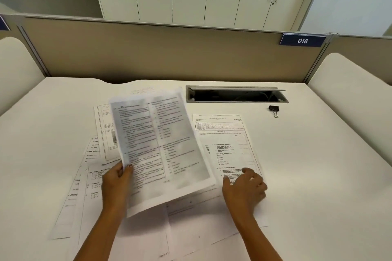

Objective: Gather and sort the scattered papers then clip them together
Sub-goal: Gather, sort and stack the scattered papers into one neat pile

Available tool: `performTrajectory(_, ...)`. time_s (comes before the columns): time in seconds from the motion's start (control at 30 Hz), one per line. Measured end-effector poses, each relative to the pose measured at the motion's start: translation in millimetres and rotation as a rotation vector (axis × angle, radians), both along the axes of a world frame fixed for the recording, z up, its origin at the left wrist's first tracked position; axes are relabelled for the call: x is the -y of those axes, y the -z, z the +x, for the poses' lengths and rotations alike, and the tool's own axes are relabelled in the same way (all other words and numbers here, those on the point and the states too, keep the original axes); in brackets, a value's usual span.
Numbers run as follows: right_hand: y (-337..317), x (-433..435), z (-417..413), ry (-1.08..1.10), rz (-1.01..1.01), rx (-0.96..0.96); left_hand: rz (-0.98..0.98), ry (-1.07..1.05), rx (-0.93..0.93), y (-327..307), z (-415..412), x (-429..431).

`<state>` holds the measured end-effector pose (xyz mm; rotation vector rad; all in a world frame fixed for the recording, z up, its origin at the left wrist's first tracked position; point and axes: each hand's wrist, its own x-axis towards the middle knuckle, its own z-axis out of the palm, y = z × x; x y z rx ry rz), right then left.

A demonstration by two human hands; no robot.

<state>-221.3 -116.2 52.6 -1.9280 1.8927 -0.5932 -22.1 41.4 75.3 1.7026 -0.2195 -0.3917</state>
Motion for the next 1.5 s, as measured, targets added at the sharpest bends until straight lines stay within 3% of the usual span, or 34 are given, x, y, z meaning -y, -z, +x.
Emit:
performTrajectory(0.1,0.2,2.1,-12.2,0.024,0.115,-0.307,-0.032,-0.016,-0.098,2.3,2.8,-7.7)
performTrajectory(0.23,-2.4,12.1,-17.2,0.033,0.171,-0.352,-0.036,-0.045,-0.176,8.6,3.1,-13.1)
performTrajectory(0.37,2.4,28.0,-23.5,-0.023,0.256,-0.208,-0.038,-0.051,-0.2,14.1,3.1,-14.1)
performTrajectory(0.53,-2.7,41.5,-25.2,-0.052,0.143,0.267,-0.039,-0.047,-0.207,16.4,4.0,-11.9)
performTrajectory(0.67,-11.3,61.6,-10.9,-0.029,0.045,0.367,-0.051,-0.033,-0.211,15.6,3.2,-8.2)
performTrajectory(0.8,-8.1,91.9,6.5,0.013,0.082,0.29,-0.04,-0.016,-0.207,16.0,1.9,-4.0)
performTrajectory(0.9,-2.8,100.4,17.4,0.088,0.109,-0.081,-0.038,-0.007,-0.21,15.7,0.5,-1.8)
performTrajectory(0.97,-3.6,99.8,23.0,0.129,0.128,-0.187,-0.029,-0.006,-0.205,16.6,0.7,-1.1)
performTrajectory(1.13,-3.0,107.1,27.6,0.101,0.156,-0.006,-0.023,-0.008,-0.204,18.3,2.1,-1.1)
performTrajectory(1.33,-20.2,108.6,7.2,0.144,-0.021,0.195,-0.016,-0.017,-0.178,17.8,5.2,-2.8)
performTrajectory(1.5,-64.7,94.1,0.7,0.089,-0.492,0.151,0.029,-0.02,-0.139,22.7,7.6,-3.3)
